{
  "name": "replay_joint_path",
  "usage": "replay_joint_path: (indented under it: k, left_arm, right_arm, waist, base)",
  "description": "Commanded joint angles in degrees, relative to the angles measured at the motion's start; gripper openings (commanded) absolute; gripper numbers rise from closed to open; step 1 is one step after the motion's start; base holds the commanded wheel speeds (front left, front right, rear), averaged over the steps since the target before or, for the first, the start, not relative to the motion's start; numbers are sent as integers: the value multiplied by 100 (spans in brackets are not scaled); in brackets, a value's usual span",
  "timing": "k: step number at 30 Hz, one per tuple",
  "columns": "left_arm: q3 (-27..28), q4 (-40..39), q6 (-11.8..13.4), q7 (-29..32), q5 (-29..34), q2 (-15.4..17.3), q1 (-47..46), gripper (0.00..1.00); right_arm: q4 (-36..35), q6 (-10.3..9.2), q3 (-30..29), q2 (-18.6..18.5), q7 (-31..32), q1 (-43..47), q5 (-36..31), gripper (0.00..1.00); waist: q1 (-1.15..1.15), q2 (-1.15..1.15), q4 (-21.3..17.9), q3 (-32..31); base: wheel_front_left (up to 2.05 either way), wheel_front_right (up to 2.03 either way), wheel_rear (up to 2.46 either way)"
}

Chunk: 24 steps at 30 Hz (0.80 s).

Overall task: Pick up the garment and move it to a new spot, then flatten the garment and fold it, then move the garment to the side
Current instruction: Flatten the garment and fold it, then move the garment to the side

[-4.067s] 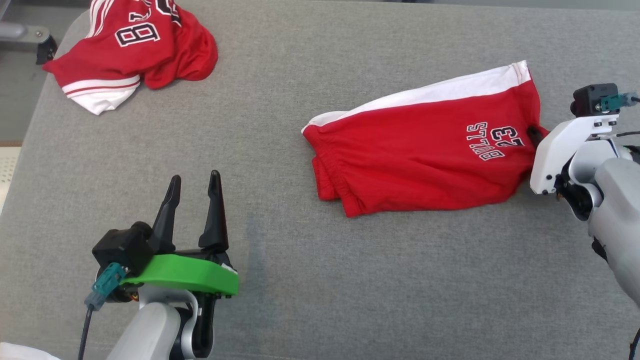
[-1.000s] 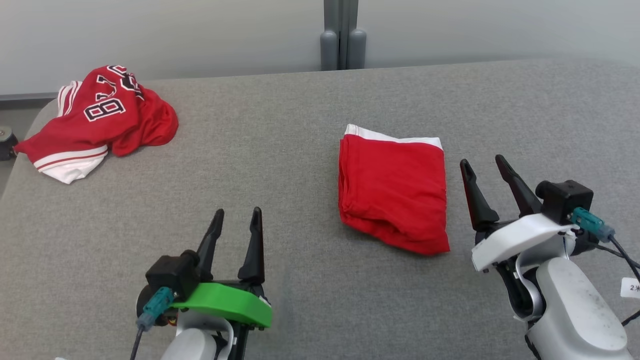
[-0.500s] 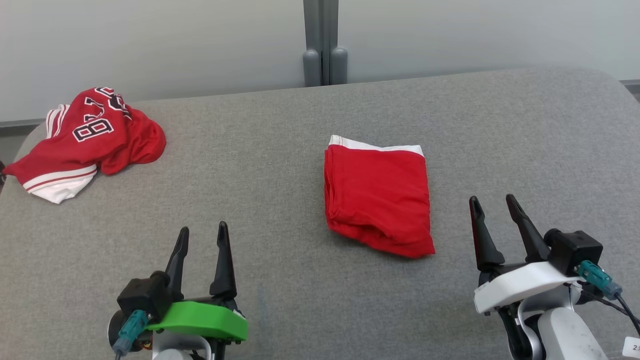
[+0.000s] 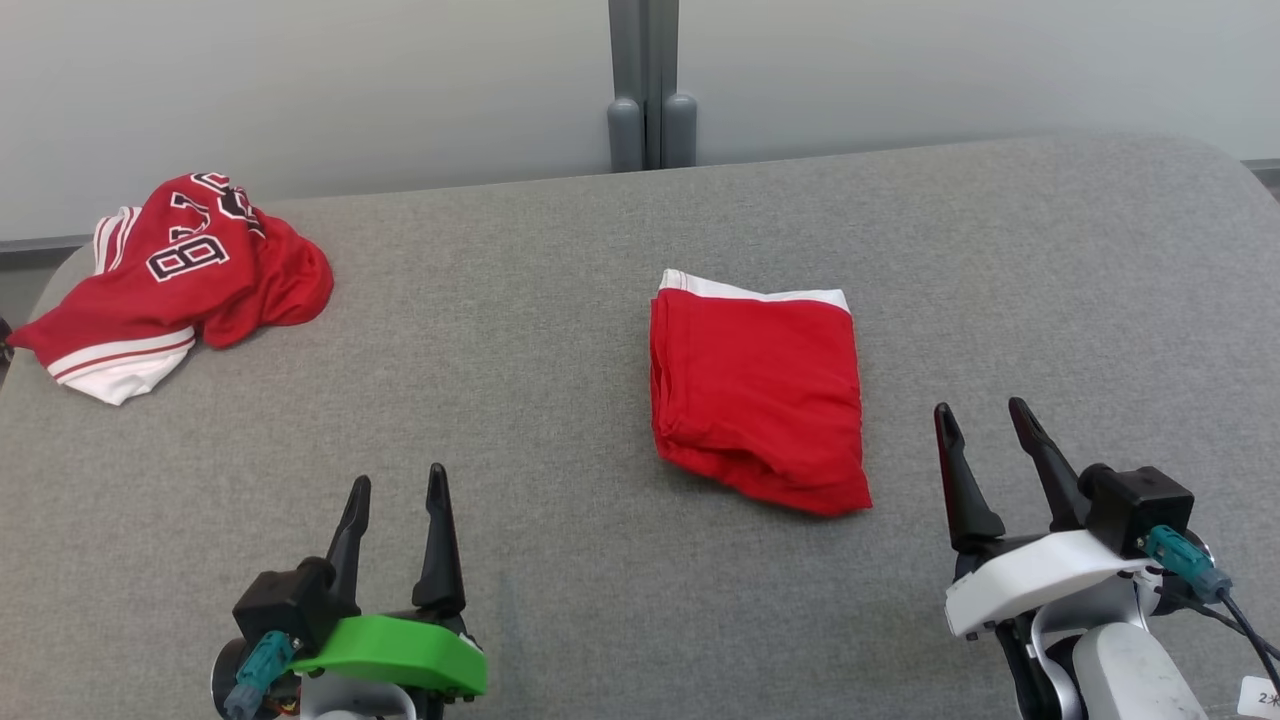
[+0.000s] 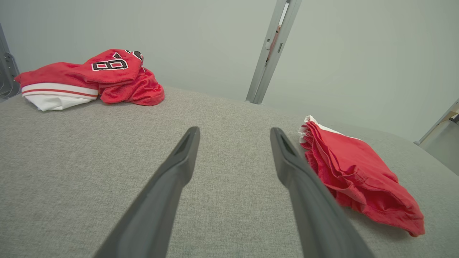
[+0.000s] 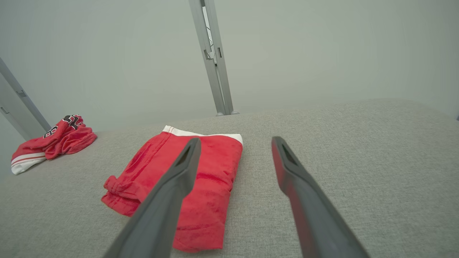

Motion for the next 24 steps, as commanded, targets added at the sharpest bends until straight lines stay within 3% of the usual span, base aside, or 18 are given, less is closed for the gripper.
replay_joint_path:
  k: [1, 11, 19, 24]
  left_arm:
    - [43, 6, -27, -1, 47, -2, -11, 100]
    - [76, 5, -80, -2, 101, -37, -122, 100]
    - [19, 22, -115, -2, 111, -51, -297, 100]
    - [3, 6, -109, -2, 95, -54, -390, 100]
  right_arm:
    - [-6, -6, -8, -2, 11, 69, -27, 100]
    - [40, -6, -136, -10, 393, -241, -120, 100]
    - [202, -6, -193, -470, 1162, -1090, 73, 100]
    - [687, -6, -209, -687, 1770, -1578, 366, 100]
  waist:
    - [0, 0, 5, 8]
    - [0, 0, 93, 177]
    - [0, 0, 290, 456]
    - [0, 0, 495, 682]
  base:
    - [0, 0, 0]
    - [0, 0, 0]
    - [0, 0, 0]
    - [0, 0, 0]
